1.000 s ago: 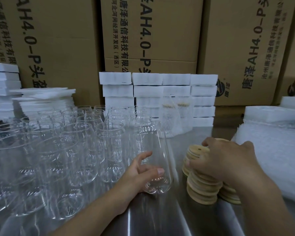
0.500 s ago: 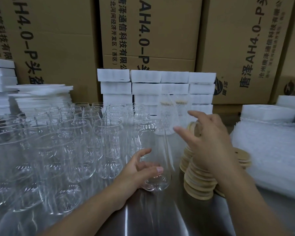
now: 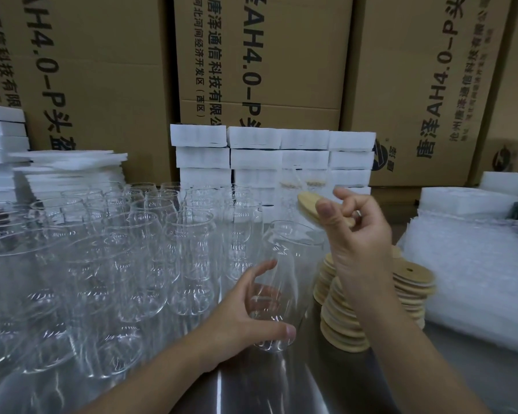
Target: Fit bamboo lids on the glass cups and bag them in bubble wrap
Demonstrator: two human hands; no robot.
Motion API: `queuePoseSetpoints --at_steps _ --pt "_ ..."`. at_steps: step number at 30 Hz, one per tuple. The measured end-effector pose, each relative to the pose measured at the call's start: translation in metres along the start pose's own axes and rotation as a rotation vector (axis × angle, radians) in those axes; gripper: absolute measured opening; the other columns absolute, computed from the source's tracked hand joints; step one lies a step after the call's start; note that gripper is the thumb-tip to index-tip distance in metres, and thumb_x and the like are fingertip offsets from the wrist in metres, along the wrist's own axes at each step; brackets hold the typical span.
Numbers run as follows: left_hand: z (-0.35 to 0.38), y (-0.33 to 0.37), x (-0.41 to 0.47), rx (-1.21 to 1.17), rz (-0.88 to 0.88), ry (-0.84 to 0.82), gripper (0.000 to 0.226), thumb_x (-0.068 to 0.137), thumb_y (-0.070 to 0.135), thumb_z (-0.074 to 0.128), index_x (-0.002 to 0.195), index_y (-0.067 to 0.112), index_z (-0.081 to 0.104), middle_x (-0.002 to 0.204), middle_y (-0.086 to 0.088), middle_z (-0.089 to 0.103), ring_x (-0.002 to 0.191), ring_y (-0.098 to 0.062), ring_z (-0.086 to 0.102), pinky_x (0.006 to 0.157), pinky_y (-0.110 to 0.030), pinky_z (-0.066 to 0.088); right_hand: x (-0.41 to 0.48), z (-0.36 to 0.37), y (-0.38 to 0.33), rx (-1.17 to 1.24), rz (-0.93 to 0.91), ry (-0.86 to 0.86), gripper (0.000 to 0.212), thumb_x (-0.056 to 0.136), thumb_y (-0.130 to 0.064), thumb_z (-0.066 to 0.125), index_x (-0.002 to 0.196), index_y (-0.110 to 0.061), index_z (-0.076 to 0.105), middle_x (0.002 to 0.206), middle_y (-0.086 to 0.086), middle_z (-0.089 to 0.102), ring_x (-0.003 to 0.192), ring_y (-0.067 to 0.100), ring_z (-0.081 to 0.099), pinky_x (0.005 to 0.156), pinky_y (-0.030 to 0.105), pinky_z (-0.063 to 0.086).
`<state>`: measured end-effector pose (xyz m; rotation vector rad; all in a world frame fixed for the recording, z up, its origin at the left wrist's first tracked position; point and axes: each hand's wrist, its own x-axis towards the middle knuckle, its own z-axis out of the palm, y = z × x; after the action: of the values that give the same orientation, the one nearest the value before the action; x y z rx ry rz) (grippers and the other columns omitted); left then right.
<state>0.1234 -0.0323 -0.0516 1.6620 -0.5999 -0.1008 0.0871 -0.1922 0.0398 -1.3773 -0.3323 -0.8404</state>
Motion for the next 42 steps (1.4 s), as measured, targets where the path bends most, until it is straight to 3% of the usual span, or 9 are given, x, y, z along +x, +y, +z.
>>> queuePoseSetpoints --at_steps 8,12,15,23,27,32,36,38,42 --pt "0.0 -0.001 0.001 -0.031 0.013 -0.019 0.086 0.045 0.03 0.09 0.11 0.068 0.05 0.116 -0.003 0.057 0.104 -0.001 0.062 0.081 -0.025 0.055 -0.004 0.005 0.006 -0.053 0.113 -0.153 0.051 0.059 -0.043 0.072 0.069 0.003 0.051 0.096 0.003 0.07 0.088 0.006 0.067 0.073 0.021 0.055" --pt "0.0 -0.001 0.001 -0.02 0.022 -0.034 0.085 0.046 0.03 0.09 0.111 0.067 0.049 0.117 -0.003 0.058 0.106 0.0 0.061 0.081 -0.019 0.051 -0.004 0.005 0.002 -0.101 0.1 -0.242 0.022 0.077 -0.034 0.068 0.094 -0.02 0.072 0.101 0.003 0.065 0.09 0.005 0.063 0.07 0.013 0.049" --pt "0.0 -0.002 0.0 -0.02 0.016 -0.034 0.086 0.045 0.031 0.09 0.111 0.066 0.049 0.116 0.0 0.058 0.105 0.001 0.061 0.081 -0.02 0.051 -0.006 0.006 0.001 -0.145 0.09 -0.311 0.032 0.069 -0.048 0.063 0.093 -0.03 0.073 0.109 0.0 0.057 0.094 -0.005 0.058 0.078 0.013 0.049" --pt "0.001 -0.002 0.003 -0.049 0.005 -0.025 0.085 0.044 0.028 0.089 0.109 0.068 0.051 0.114 -0.003 0.057 0.101 0.0 0.063 0.081 -0.024 0.053 -0.002 0.005 0.007 -0.202 0.12 -0.323 0.009 0.08 -0.02 0.071 0.088 -0.024 0.073 0.109 0.003 0.057 0.092 -0.003 0.059 0.082 0.014 0.049" --pt "0.001 -0.003 0.003 -0.056 -0.008 -0.021 0.087 0.045 0.029 0.089 0.115 0.064 0.05 0.114 -0.004 0.058 0.1 -0.001 0.064 0.079 -0.024 0.054 -0.001 0.006 0.005 -0.259 0.109 -0.339 0.013 0.081 -0.031 0.069 0.092 -0.026 0.073 0.108 0.0 0.056 0.093 -0.006 0.057 0.083 0.01 0.045" --pt "-0.001 -0.003 0.003 -0.114 -0.051 0.003 0.089 0.045 0.028 0.088 0.121 0.054 0.05 0.112 -0.007 0.059 0.098 -0.01 0.066 0.079 -0.038 0.058 0.013 -0.024 -0.007 -0.562 0.055 -0.346 0.054 0.076 -0.07 0.036 0.116 -0.042 0.06 0.113 -0.02 0.056 0.095 -0.017 0.05 0.075 0.004 0.038" --pt "0.0 0.003 0.001 -0.087 -0.049 0.006 0.091 0.046 0.034 0.085 0.126 0.05 0.045 0.115 -0.008 0.058 0.098 -0.011 0.067 0.086 -0.044 0.058 0.051 -0.083 -0.014 -1.159 -0.058 0.015 0.033 0.093 -0.039 0.051 0.121 -0.026 0.061 0.115 0.0 0.061 0.096 0.017 0.058 0.075 0.032 0.044" --pt "0.001 0.004 -0.001 -0.083 -0.039 0.012 0.091 0.046 0.036 0.084 0.126 0.05 0.043 0.116 -0.009 0.057 0.097 -0.01 0.067 0.081 -0.036 0.059 0.074 -0.114 -0.011 -1.463 0.133 0.125 0.037 0.089 -0.04 0.054 0.119 -0.02 0.064 0.119 0.01 0.059 0.105 0.031 0.056 0.079 0.038 0.042" --pt "0.002 0.003 -0.003 -0.094 -0.03 0.014 0.091 0.047 0.036 0.084 0.128 0.048 0.043 0.117 -0.01 0.057 0.099 -0.019 0.067 0.075 -0.033 0.058 0.093 -0.157 0.012 -1.781 0.737 -0.087 0.065 0.085 -0.053 0.06 0.132 -0.009 0.05 0.135 0.015 0.05 0.122 0.035 0.047 0.104 0.043 0.038"
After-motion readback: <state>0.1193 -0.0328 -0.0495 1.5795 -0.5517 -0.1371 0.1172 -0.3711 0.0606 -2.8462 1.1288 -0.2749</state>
